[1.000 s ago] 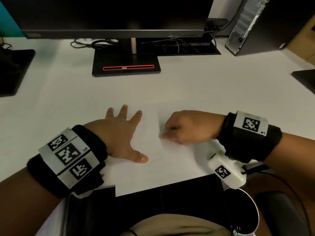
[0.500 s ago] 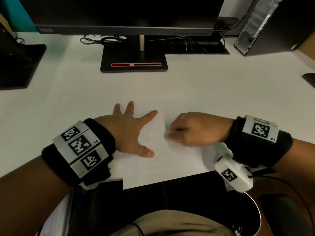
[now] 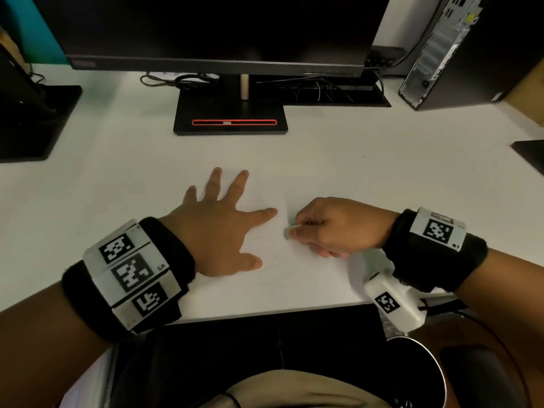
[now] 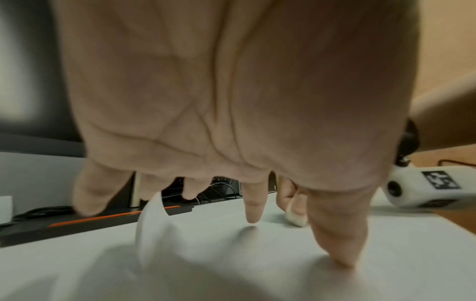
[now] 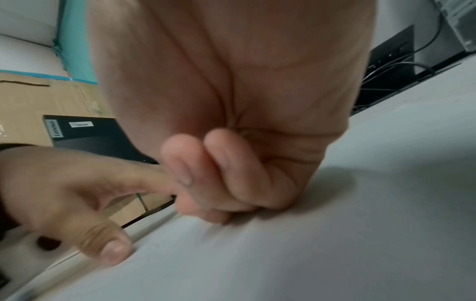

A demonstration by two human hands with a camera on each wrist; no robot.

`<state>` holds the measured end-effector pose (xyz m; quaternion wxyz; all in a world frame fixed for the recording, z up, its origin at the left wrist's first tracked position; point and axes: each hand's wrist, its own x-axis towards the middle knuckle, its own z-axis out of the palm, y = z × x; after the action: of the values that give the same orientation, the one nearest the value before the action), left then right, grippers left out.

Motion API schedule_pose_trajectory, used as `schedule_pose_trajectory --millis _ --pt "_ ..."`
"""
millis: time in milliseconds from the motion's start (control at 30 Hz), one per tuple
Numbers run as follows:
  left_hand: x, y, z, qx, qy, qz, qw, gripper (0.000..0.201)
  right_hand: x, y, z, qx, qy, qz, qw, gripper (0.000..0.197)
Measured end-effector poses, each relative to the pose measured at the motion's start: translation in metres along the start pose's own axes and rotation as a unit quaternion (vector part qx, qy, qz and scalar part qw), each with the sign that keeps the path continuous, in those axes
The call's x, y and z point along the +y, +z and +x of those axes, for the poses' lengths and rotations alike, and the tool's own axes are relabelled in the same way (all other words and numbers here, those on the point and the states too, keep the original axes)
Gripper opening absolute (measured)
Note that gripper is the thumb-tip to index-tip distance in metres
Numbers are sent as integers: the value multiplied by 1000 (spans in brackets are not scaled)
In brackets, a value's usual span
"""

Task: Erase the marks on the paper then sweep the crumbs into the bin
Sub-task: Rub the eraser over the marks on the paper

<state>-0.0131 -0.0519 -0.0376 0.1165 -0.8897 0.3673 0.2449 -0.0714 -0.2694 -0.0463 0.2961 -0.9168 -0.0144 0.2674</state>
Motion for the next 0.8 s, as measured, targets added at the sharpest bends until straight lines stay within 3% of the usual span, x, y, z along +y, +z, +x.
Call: schedule_pose_trajectory --millis 133,400,600,733,800 --pt "3 9 -5 29 10 9 999 78 -1 -2 1 9 1 -14 1000 43" --pt "0 17 -8 -1 -45 22 999 105 -3 2 4 50 -36 -95 994 42" --pt "1 15 -6 -7 -41 20 999 107 -9 4 -4 -73 -35 -85 993 46" --pt "-1 12 -5 -43 -23 -25 998 112 -6 -6 2 5 -37 -118 992 45" --pt "-2 13 -6 -65 -19 -60 996 116 -10 3 -3 -24 -58 -126 990 45"
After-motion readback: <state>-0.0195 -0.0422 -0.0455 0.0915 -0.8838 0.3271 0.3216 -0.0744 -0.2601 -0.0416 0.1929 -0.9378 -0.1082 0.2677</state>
